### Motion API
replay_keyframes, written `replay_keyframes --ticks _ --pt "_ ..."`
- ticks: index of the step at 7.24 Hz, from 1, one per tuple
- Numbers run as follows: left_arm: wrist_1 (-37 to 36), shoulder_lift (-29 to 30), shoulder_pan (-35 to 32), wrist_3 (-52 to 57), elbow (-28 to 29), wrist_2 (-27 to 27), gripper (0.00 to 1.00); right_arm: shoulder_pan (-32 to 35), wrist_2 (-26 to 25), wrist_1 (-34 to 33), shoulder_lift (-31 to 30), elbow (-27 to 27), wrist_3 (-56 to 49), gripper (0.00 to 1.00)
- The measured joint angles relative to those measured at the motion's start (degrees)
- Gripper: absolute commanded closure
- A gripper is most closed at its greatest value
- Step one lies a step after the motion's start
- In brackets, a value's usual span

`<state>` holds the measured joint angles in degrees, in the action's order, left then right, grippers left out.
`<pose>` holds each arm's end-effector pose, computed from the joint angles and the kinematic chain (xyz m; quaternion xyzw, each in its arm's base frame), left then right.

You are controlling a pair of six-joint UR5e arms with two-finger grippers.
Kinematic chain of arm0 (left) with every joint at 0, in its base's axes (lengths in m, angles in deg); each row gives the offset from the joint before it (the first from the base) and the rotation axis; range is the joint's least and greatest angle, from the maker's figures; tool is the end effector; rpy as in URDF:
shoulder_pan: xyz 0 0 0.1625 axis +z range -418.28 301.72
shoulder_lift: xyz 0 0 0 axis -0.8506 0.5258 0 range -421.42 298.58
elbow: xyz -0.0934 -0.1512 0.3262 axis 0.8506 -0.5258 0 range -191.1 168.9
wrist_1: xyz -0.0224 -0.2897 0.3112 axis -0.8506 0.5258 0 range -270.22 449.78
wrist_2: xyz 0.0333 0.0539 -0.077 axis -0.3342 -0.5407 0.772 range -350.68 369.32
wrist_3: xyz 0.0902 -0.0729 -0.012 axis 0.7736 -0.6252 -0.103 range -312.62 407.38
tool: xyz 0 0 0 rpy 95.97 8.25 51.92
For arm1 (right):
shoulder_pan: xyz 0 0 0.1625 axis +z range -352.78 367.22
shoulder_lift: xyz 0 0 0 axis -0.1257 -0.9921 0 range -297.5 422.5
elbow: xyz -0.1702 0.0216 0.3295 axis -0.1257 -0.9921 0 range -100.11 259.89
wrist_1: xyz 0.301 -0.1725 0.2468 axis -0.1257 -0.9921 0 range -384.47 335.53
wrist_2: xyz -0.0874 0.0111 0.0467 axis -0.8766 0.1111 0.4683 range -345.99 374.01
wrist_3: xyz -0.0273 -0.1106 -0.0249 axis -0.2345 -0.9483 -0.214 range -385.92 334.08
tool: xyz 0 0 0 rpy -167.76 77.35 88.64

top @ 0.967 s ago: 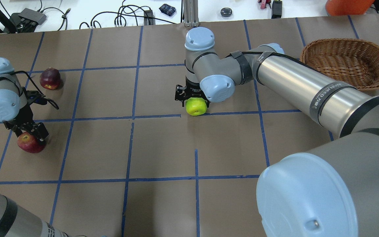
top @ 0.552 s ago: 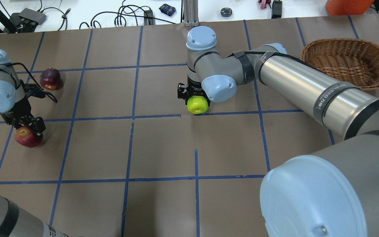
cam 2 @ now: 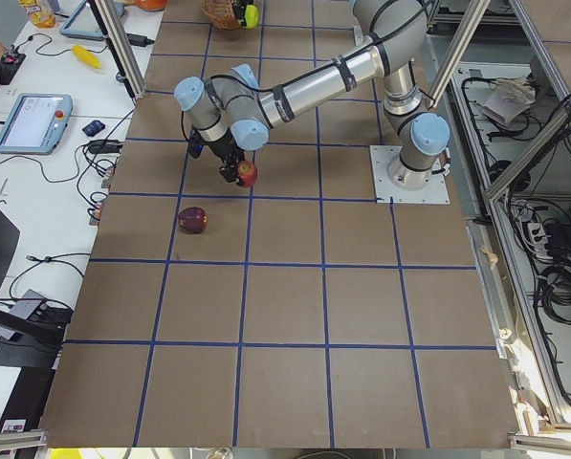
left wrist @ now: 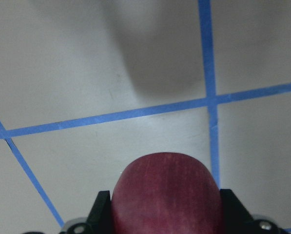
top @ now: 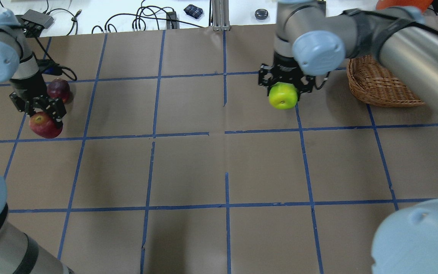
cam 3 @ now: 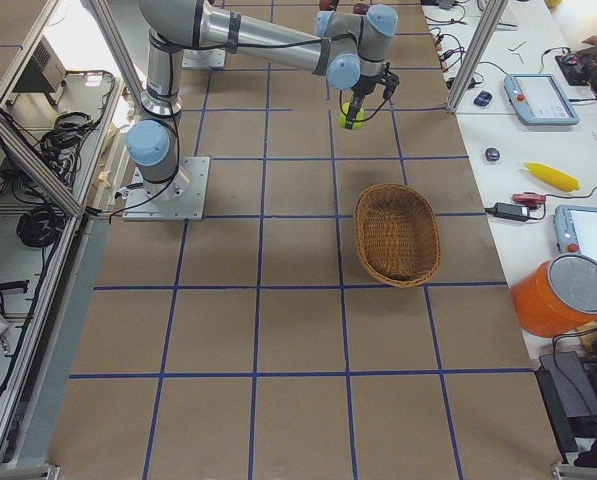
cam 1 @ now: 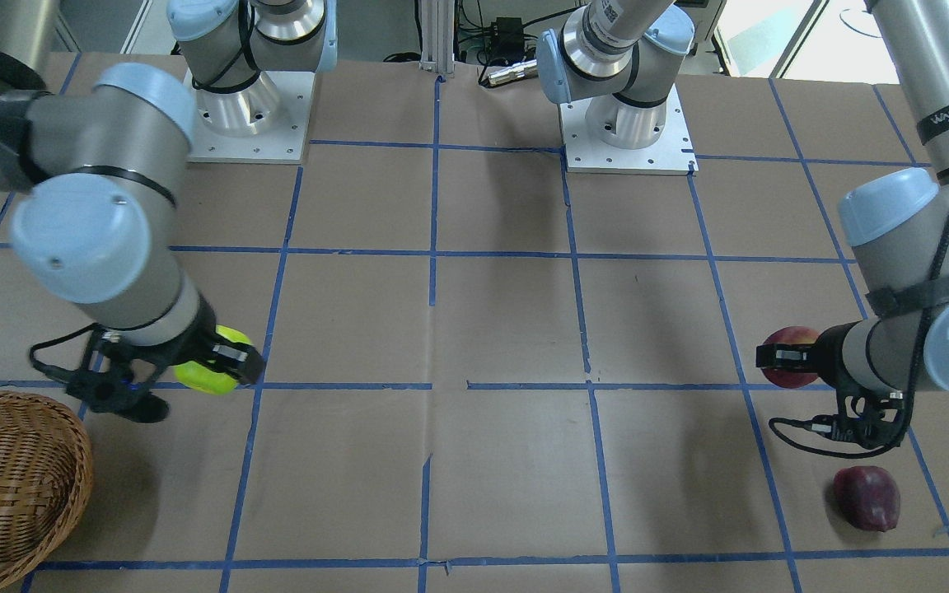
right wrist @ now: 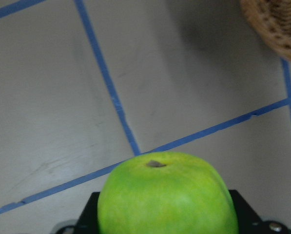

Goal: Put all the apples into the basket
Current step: 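Lift the green apple toward the basket while the left carries the red apple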

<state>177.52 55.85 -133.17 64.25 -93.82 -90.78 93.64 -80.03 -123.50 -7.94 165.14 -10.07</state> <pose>0.0501 -0.6185 0.2147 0.0286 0.9839 0.1715 0.0414 0.0872 -0.6094 0.2834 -0.1667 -0.9841 -0.0463 0.0405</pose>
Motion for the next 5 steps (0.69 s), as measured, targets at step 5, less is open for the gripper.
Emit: replay_keyframes --ticks 5 --pt "-8.1 4.6 -26.8 -38.9 0.9 9.3 0.88 -20.7 -8.6 -15.0 5.6 0.0 -37.0 1.0"
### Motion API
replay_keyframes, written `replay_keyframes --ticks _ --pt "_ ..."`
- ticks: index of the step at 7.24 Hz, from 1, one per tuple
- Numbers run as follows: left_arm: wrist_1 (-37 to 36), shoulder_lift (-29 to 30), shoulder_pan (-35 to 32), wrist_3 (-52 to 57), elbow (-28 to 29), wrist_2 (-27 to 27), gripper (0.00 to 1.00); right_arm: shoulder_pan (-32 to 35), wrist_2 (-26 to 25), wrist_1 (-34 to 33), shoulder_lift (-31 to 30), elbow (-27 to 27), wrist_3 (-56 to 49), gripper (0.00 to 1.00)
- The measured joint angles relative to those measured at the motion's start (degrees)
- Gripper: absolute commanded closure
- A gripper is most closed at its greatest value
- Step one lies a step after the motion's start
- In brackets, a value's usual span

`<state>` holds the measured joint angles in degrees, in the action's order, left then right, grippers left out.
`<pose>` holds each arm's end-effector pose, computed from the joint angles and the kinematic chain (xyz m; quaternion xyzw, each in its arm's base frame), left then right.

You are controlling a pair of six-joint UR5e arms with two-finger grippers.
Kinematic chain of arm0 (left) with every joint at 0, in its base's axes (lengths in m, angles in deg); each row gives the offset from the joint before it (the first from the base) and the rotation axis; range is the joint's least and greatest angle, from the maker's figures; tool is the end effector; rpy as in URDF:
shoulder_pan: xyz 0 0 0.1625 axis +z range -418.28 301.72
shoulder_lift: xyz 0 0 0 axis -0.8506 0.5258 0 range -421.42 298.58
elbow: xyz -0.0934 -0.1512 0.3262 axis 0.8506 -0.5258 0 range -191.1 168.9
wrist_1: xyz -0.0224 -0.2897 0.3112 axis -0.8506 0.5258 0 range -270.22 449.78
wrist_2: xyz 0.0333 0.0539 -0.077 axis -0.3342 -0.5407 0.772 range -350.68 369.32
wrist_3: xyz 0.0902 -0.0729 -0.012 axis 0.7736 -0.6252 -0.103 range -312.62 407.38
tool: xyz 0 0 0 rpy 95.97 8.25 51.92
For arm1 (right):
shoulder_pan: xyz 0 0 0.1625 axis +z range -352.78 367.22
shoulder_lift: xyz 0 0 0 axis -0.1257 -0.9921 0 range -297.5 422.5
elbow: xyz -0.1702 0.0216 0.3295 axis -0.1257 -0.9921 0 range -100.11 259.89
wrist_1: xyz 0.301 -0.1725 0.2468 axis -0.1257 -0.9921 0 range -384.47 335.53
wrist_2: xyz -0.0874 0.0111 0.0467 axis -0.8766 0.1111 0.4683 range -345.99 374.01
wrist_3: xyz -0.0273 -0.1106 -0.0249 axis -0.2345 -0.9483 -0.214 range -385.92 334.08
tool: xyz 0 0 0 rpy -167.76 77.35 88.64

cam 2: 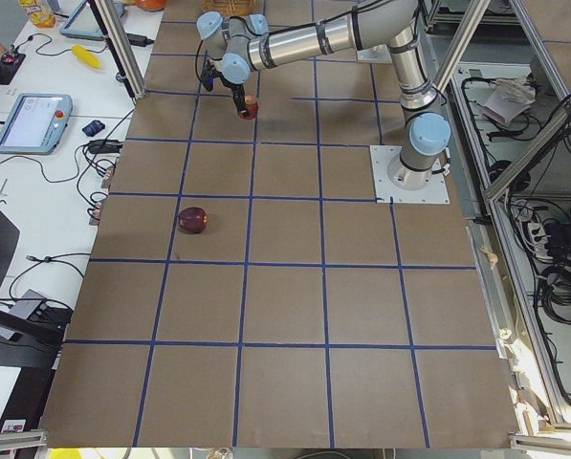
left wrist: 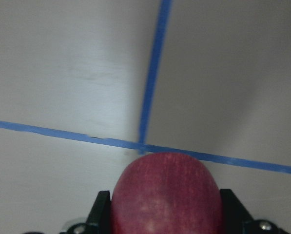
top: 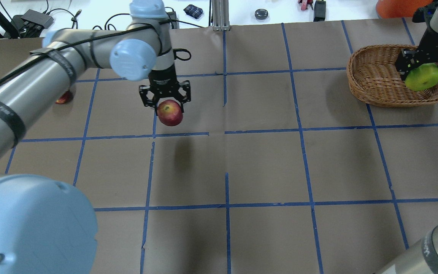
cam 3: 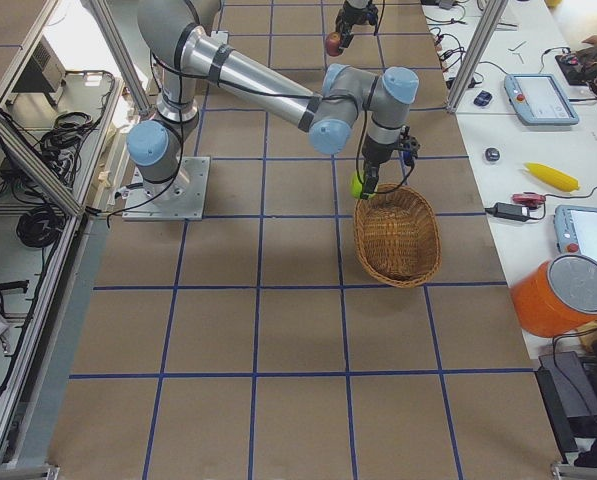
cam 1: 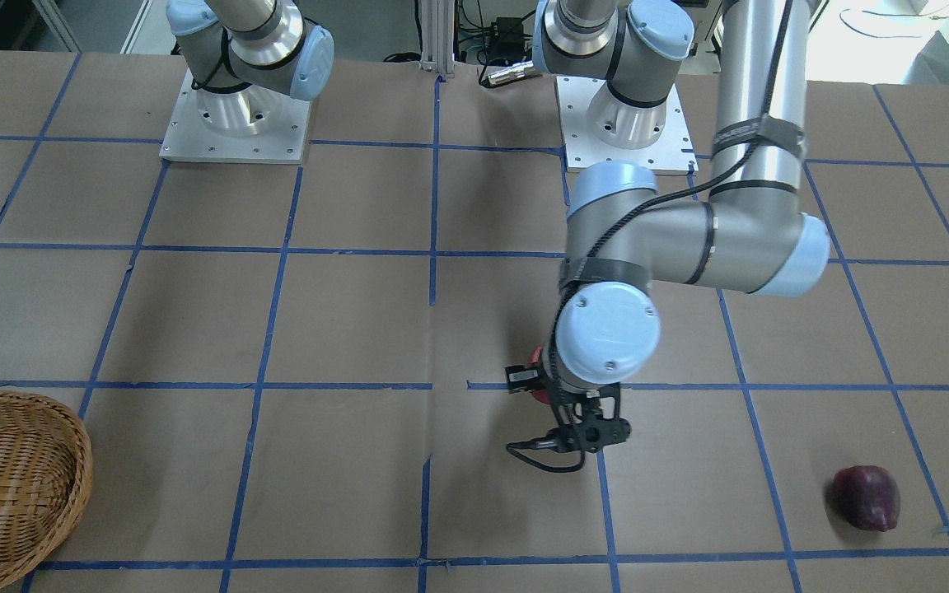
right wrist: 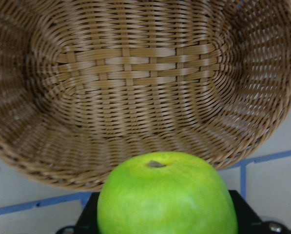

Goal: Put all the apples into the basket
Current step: 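Lift the green apple toward the basket while the left carries the red apple, then release the green apple into the basket while the left gripper sets down the red apple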

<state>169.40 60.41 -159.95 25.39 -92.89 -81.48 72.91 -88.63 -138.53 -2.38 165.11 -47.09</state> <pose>-0.2578 -0.5970 0.1798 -0.0886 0.9894 0.1083 0.0400 -0.1668 -0.6310 0.2512 -0.0308 -0.9929 -0.0127 0.1140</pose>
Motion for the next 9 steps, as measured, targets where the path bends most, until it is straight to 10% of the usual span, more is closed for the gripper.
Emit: replay_keyframes --ticks 2,4,5,6,9 --pt "-6.2 3.2 -7.0 -7.9 -0.1 0.7 0.68 -3.9 -0.7 -10.1 5.3 -0.5 -10.4 1.0" --pt "-7.2 4.3 -8.6 -9.3 -0.7 1.0 0.24 -5.1 -1.1 -14.7 10.3 -3.0 -14.4 0.73" --pt "-7.5 4.3 -8.8 -9.6 -0.8 1.8 0.0 -5.2 -1.3 -15.2 12.0 -4.3 -15.1 0.35" --pt "-7.6 4.3 -8.8 -9.9 -0.7 3.3 0.0 -5.2 -1.4 -15.2 12.8 -4.9 -15.4 0.04" --pt "-7.4 3.5 -7.7 -9.5 -0.3 5.0 0.0 -5.2 -1.4 -14.8 13.1 -5.7 -15.0 0.0"
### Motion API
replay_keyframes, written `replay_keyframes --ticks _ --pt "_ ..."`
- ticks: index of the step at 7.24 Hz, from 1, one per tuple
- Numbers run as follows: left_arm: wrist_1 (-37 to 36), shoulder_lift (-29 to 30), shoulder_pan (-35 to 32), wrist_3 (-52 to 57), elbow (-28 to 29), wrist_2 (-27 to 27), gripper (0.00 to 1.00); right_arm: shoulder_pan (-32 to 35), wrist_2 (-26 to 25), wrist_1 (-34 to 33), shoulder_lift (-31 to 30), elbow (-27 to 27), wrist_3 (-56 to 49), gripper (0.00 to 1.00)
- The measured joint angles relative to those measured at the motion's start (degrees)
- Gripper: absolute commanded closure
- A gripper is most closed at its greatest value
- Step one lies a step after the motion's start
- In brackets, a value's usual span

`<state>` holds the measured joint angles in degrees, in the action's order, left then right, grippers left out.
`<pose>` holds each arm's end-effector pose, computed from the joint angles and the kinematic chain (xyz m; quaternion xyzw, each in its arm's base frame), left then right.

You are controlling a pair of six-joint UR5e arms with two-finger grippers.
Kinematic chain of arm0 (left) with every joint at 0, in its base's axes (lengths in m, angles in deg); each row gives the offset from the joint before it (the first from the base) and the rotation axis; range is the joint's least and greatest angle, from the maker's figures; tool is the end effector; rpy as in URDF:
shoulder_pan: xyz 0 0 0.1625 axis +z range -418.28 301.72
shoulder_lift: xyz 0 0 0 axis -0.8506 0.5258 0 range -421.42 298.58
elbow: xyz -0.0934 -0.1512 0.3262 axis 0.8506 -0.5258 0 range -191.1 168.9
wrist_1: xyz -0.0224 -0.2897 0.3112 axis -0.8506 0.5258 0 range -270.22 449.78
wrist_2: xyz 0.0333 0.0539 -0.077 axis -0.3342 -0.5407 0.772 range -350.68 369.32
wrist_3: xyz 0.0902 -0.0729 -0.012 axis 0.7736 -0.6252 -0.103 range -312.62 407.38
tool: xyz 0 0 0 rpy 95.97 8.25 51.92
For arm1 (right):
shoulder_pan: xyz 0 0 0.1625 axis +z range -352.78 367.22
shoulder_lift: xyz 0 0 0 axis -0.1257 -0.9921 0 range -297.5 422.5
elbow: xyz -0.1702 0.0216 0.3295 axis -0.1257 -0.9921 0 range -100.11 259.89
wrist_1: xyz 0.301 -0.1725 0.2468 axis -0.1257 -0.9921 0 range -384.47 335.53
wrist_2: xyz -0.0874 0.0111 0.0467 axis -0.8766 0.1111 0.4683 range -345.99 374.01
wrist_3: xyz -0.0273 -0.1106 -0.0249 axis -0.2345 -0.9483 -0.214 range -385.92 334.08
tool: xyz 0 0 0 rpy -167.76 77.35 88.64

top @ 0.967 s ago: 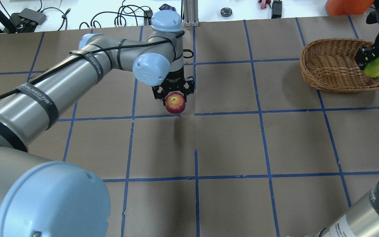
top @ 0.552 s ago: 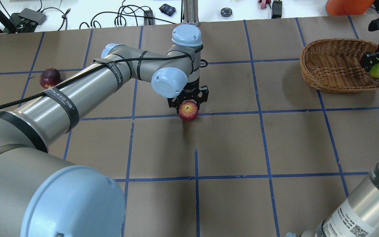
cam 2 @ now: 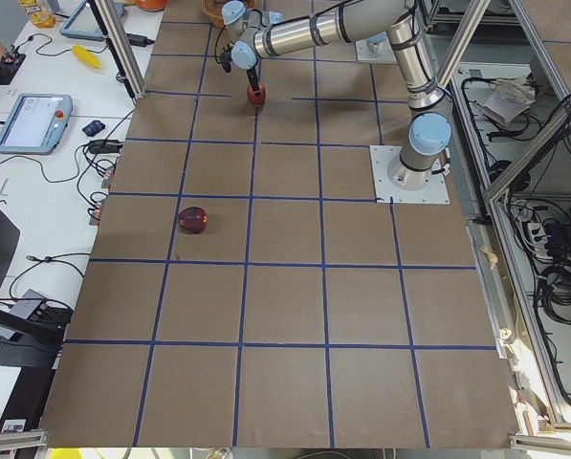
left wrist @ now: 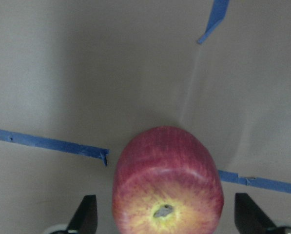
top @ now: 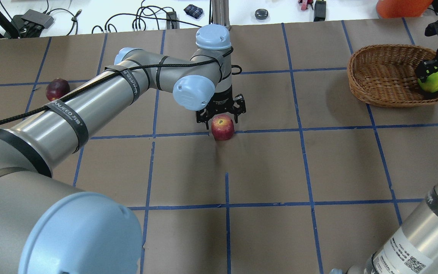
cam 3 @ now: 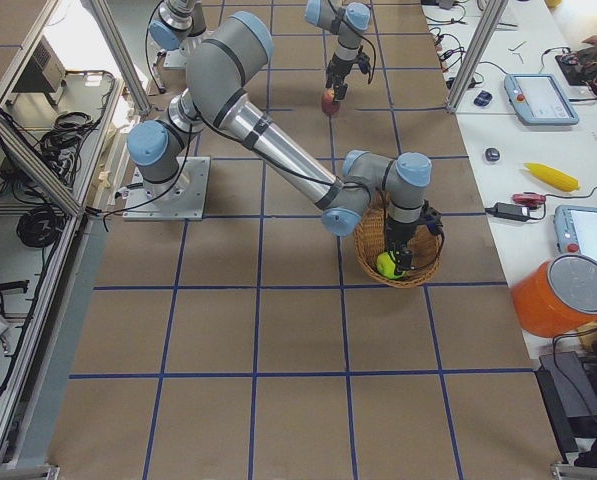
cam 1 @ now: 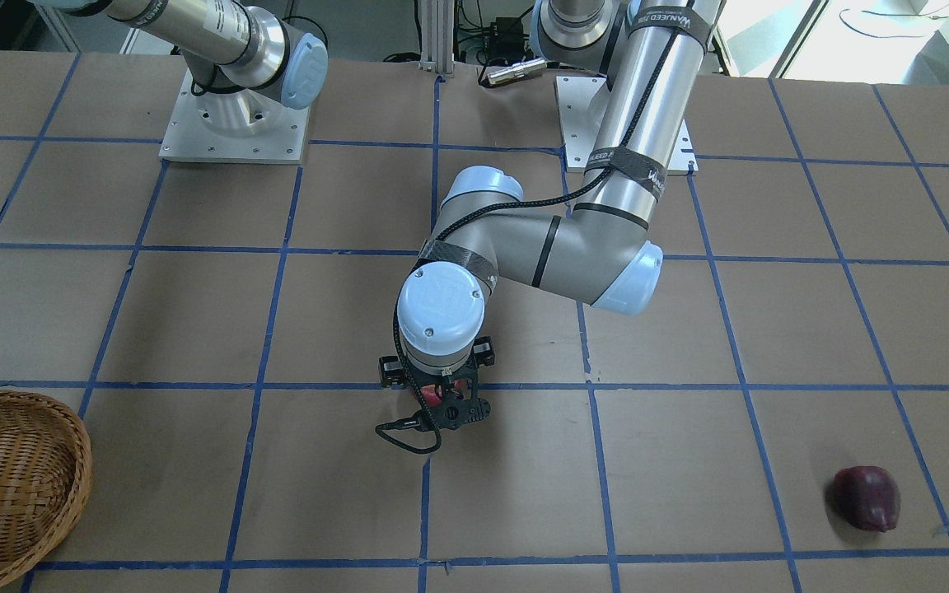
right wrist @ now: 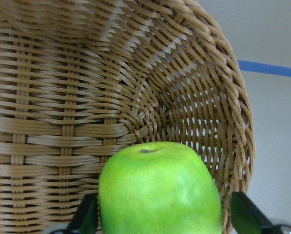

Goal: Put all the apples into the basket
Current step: 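Release the green apple into the basket while the left gripper sets down the red apple, then grasp the dark red apple with the left gripper while the right grasps the red apple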

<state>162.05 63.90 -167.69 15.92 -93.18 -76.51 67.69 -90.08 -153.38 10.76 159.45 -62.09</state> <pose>-0.3506 -0.5683 0.1481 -0.1076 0.9900 0.0916 0.0034 -0.2573 -0.6671 0.1736 0.0453 -0.9868 0.0144 0.1546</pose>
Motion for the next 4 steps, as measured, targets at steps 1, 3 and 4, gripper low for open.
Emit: replay_keyframes --ticks 1,3,4 --pt "0.8 -0.8 1.8 1.6 0.1 -0.2 0.0 0.1 0.0 0.5 -0.2 -0.2 0.1 0.0" --pt "4.4 -3.7 7.7 11.2 0.2 -1.2 0.0 0.7 -0.5 3.5 -2.3 -0.3 0.2 0.0" --pt "6.0 -5.5 10.9 16.5 0.2 -4.0 0.0 1.8 -0.6 6.3 -4.3 -0.3 1.2 0.0"
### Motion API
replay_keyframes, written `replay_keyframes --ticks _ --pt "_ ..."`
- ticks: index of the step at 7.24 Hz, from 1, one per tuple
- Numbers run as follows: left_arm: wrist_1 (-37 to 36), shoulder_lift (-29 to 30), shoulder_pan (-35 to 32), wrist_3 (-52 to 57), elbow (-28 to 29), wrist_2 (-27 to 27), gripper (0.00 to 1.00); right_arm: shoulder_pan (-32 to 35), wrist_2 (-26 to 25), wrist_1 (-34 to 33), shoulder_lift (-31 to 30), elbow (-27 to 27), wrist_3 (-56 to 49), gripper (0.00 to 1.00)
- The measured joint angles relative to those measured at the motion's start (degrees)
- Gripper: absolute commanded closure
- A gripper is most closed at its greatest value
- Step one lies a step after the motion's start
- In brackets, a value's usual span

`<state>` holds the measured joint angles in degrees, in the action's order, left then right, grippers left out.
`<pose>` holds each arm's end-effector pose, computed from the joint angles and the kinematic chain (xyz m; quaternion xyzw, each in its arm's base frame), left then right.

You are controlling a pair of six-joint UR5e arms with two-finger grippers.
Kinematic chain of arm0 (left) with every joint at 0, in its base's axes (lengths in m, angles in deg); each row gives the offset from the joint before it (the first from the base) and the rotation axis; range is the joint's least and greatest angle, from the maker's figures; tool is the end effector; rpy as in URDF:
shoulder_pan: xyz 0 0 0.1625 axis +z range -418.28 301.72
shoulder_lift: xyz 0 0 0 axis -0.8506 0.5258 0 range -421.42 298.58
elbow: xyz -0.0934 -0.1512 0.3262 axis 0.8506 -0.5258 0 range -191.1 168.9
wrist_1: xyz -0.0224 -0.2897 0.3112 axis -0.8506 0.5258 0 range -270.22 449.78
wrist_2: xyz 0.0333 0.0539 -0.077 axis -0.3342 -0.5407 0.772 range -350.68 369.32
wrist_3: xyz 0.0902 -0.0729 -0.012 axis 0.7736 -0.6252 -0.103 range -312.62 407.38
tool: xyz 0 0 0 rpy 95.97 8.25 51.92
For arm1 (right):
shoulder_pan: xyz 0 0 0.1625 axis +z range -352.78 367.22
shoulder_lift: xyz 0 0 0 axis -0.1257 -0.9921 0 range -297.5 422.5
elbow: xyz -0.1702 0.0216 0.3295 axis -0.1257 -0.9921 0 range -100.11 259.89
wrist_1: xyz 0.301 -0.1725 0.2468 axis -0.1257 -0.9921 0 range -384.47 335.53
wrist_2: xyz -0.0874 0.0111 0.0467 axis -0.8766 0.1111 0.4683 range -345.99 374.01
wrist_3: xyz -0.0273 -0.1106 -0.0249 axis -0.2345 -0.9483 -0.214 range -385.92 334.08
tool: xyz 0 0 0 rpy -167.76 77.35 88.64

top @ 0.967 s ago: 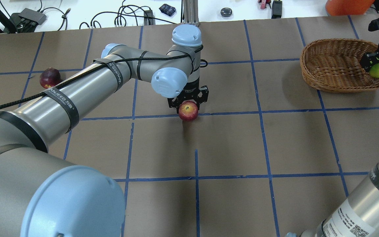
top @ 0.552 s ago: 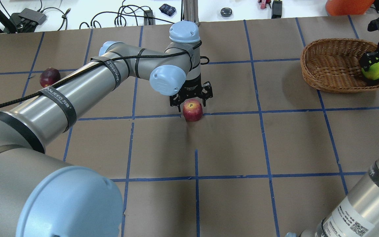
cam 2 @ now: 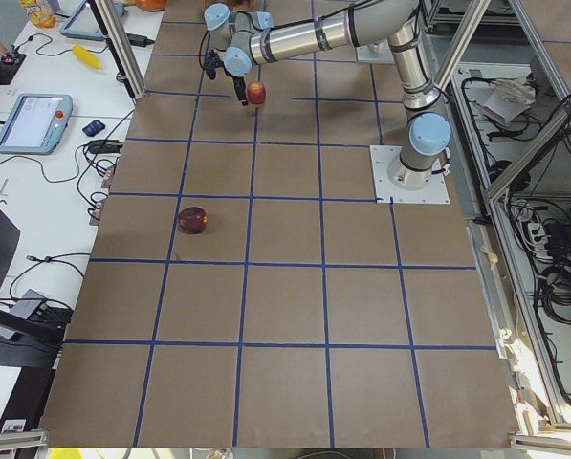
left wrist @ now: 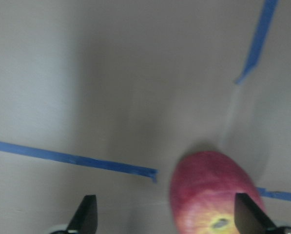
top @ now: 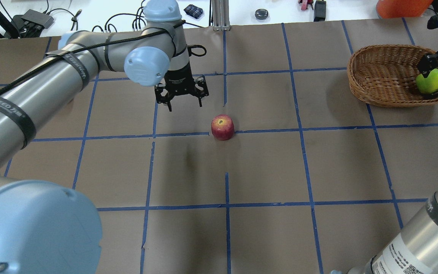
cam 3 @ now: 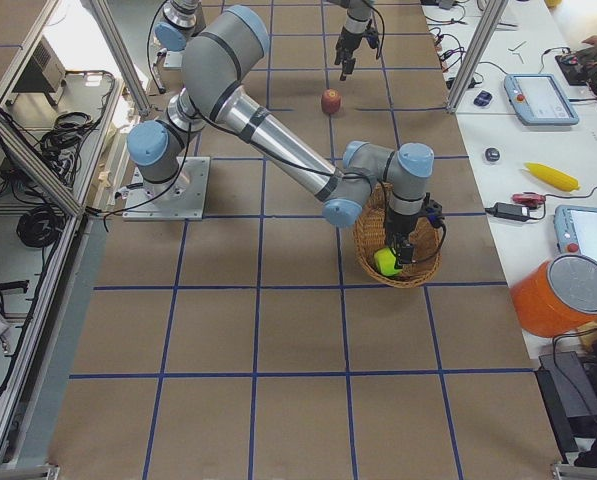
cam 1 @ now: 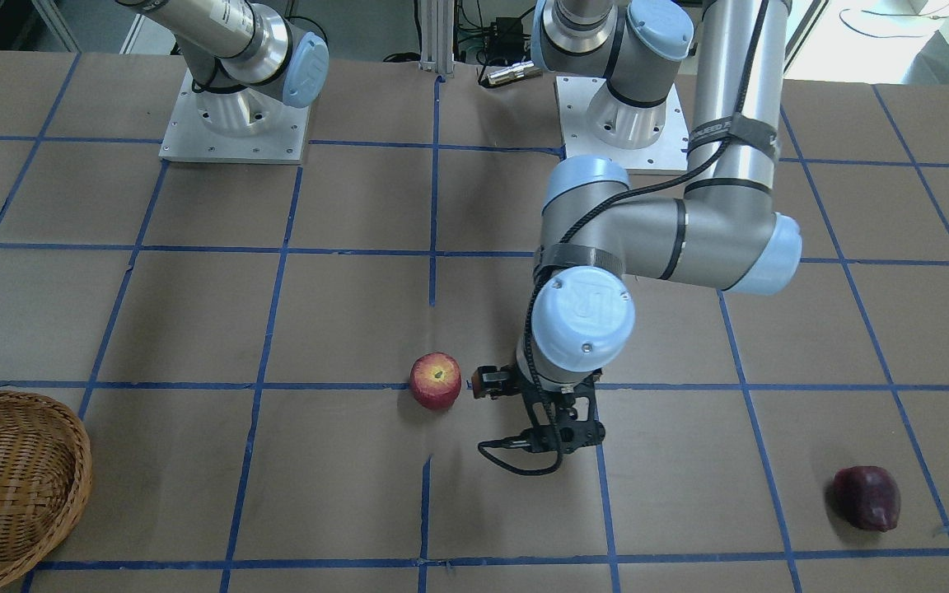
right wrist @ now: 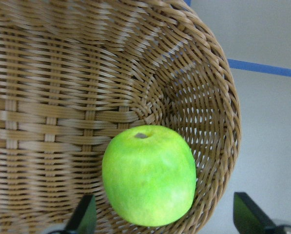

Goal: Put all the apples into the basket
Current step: 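Grasp the dark red apple with the left gripper while the right grasps the red apple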

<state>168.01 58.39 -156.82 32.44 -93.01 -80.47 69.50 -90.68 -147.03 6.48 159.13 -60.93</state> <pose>-0.2271 -0.6114 0.2031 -0.0558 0.9947 0.0852 0.0158 -0.2319 -0.6643 0.2160 0.0524 -0.9872 0.0027 0.1509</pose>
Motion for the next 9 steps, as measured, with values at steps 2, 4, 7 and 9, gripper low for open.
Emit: replay_keyframes --ticks 2,4,7,9 --pt "0.6 -2.6 7.0 11.6 0.0 -6.1 0.0 4.2 1.5 10.2 -5.9 0.3 6.7 0.0" --pt "-3.0 -0.9 15.7 18.7 1.7 -7.7 0.0 11.1 7.9 20.9 -11.8 0.6 18.3 0.0" --pt "-7.1 8.3 22.5 30.7 12.2 -12.7 0.0 25.6 17.5 26.4 -13.7 0.8 39.4 0.0" --pt "-7.7 14.3 25.9 38.9 18.2 -15.6 0.0 34.9 21.4 22.4 -10.1 0.8 53.7 0.0"
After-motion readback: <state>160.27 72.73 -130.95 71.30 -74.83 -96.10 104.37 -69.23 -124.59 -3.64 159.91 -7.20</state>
